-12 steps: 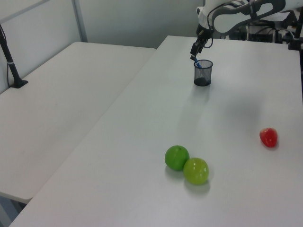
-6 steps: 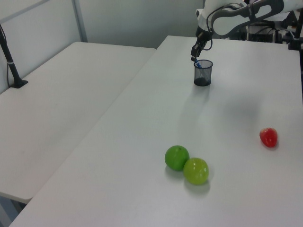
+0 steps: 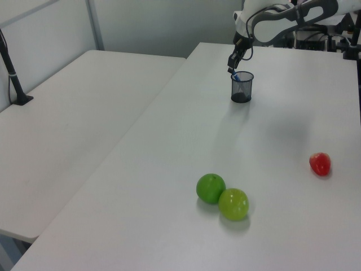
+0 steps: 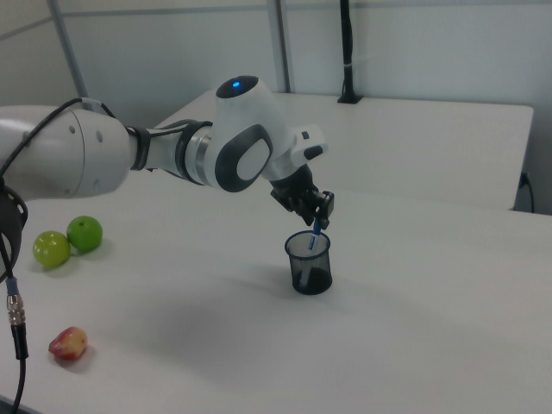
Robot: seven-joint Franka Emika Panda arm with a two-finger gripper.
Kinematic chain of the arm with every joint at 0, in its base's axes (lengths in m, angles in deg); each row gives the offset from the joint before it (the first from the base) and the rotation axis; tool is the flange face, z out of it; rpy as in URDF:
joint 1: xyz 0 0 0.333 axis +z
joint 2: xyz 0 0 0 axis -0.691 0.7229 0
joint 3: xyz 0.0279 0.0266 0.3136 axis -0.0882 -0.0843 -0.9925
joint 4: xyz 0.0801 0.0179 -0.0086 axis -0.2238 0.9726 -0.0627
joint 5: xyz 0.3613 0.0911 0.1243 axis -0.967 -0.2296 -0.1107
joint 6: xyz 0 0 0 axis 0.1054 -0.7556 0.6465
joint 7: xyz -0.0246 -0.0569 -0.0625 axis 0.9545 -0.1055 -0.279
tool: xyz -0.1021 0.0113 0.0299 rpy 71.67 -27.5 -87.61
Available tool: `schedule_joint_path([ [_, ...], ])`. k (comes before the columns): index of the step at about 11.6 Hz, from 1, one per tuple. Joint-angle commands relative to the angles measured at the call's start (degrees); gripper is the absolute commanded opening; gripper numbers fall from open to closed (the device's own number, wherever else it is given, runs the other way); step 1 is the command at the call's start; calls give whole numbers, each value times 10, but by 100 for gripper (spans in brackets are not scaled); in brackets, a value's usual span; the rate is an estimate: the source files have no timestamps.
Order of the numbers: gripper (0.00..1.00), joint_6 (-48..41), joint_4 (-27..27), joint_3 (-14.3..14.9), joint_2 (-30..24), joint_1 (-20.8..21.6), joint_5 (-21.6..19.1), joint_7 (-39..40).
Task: Take marker pen
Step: 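Lower the gripper and close it on the blue-capped marker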
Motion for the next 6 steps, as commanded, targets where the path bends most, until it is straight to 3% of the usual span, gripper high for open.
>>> schedule_joint_path([
  [1,22,14,12,3,-5,2,-2,14],
  [6,12,10,12,3,-8,2,-3,14],
])
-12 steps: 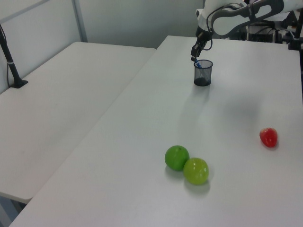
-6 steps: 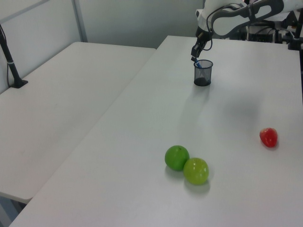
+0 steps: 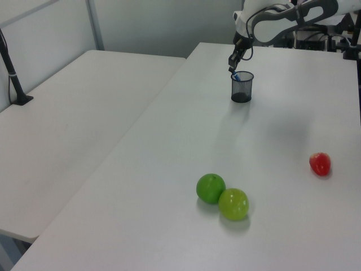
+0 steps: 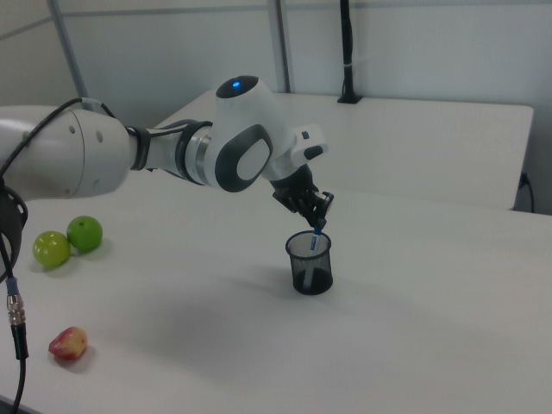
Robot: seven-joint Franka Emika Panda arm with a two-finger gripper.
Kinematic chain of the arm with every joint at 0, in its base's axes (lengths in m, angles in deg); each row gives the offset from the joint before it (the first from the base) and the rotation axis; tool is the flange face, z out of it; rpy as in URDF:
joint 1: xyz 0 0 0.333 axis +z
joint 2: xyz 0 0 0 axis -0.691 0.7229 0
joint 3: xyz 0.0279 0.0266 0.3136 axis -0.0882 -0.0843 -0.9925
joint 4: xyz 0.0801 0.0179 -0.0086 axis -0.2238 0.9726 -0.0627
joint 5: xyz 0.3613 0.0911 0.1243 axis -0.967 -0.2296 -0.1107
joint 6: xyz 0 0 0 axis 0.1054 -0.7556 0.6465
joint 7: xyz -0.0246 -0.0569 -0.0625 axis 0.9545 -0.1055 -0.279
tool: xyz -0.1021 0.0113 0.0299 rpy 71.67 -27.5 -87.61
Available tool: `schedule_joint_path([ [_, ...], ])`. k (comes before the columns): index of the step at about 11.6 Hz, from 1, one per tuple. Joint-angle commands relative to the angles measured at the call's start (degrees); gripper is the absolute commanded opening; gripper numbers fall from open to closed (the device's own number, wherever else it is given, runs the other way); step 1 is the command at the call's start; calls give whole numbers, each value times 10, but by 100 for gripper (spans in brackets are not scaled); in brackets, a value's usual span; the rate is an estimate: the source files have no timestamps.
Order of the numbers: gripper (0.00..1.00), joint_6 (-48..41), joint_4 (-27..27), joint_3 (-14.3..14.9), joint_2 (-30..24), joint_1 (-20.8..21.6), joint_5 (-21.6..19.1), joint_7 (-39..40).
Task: Take marker pen
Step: 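Lower the gripper and close it on the blue-capped marker, then lift the marker straight up out of the pen cup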
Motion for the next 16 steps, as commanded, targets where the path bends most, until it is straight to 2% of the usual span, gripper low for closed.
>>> schedule_joint_path([
  [1,12,8,12,3,-10,2,-4,12],
  [8,9,-23,9,2,-40,2,-13,7],
  [16,9,-39,-4,0,-136,2,-54,6],
])
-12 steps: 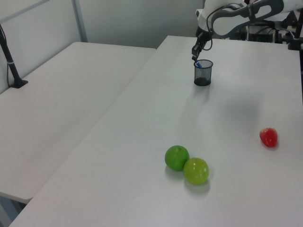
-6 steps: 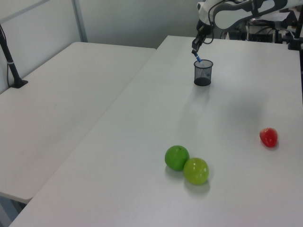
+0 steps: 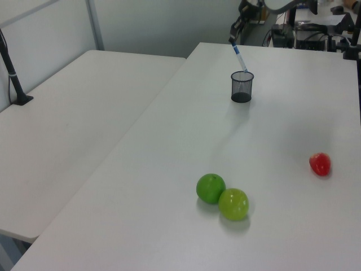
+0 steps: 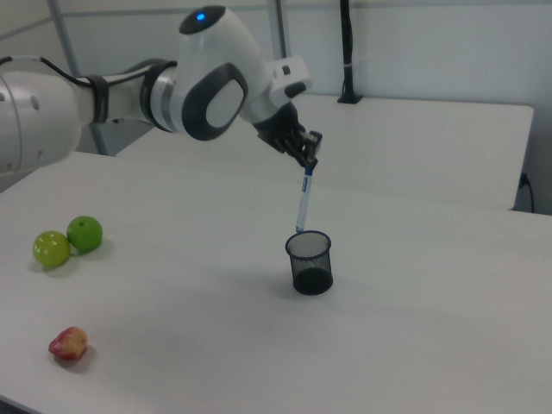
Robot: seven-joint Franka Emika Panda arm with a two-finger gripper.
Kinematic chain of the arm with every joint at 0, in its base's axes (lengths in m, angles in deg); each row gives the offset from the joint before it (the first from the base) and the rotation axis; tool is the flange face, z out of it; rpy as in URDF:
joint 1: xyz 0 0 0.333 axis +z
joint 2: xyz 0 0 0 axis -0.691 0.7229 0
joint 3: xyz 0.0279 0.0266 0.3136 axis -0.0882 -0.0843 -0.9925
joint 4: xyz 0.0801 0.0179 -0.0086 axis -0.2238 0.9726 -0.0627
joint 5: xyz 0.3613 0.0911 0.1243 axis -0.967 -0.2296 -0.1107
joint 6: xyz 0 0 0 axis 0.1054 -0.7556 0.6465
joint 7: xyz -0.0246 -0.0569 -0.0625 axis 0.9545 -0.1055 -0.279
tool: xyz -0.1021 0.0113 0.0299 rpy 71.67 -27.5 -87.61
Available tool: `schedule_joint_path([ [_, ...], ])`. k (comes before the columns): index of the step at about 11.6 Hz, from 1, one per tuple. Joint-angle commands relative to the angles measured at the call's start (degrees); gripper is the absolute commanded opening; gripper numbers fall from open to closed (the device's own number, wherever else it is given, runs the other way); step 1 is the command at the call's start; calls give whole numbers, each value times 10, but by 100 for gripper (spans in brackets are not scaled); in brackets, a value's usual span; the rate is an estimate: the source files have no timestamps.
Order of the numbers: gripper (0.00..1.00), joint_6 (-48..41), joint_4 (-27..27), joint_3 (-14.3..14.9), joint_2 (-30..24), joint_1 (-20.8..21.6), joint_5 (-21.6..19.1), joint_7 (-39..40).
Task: Take marker pen
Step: 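Lift the marker straight up out of the pen cup, then carry the marker away from the cup toward the green apples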
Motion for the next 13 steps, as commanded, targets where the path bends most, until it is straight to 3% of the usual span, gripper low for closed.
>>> schedule_joint_path([
  [1,9,-18,5,0,-49,3,-23,6],
  [7,9,-59,9,-14,-53,35,-27,-36],
  [13,9,-198,12,-81,-42,62,-26,-67],
])
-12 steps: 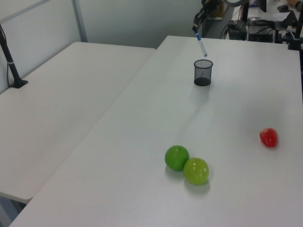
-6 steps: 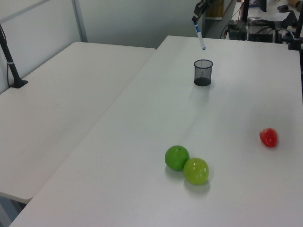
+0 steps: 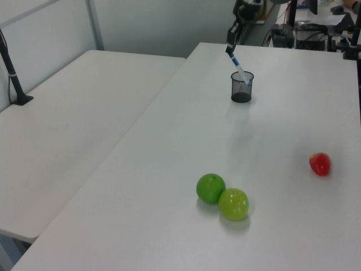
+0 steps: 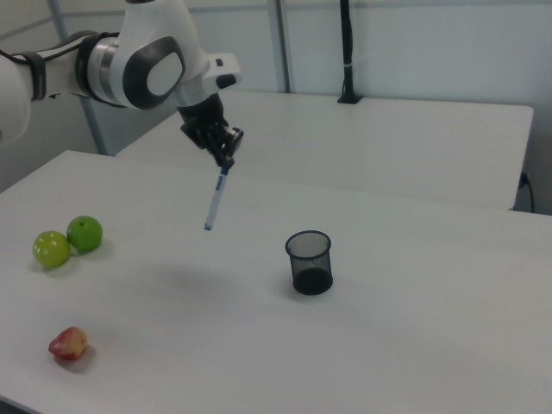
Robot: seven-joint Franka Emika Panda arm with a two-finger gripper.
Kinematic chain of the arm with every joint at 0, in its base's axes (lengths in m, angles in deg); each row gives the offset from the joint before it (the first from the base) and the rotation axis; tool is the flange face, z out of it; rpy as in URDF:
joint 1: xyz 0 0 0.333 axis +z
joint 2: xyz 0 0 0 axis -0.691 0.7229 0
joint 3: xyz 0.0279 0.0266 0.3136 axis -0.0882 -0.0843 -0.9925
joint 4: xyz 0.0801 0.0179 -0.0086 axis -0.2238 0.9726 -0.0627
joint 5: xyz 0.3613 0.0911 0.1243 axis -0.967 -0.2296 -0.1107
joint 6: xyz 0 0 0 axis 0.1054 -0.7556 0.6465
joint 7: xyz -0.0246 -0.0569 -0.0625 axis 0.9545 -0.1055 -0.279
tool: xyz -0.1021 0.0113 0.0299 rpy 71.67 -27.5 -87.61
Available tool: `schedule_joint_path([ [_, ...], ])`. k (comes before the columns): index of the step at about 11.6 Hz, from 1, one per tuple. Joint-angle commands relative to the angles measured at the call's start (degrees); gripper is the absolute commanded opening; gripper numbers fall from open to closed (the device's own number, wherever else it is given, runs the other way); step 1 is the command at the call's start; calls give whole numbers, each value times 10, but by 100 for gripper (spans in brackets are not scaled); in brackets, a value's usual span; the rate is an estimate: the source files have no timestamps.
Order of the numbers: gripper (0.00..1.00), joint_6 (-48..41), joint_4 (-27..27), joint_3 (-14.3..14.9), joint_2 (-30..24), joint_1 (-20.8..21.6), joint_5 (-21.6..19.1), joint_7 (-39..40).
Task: Take marker pen
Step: 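Carry the marker away from the cup toward the green apples, then lower the marker and open the gripper to release it on the table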
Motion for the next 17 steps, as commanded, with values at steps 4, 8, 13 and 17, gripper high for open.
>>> schedule_joint_path([
  [4,9,-78,9,-11,41,68,-7,-44],
  [8,10,-101,8,-11,80,88,-6,-46],
  [13,11,-100,9,-11,122,100,16,-44],
  [17,14,-99,8,-10,123,104,17,-44],
])
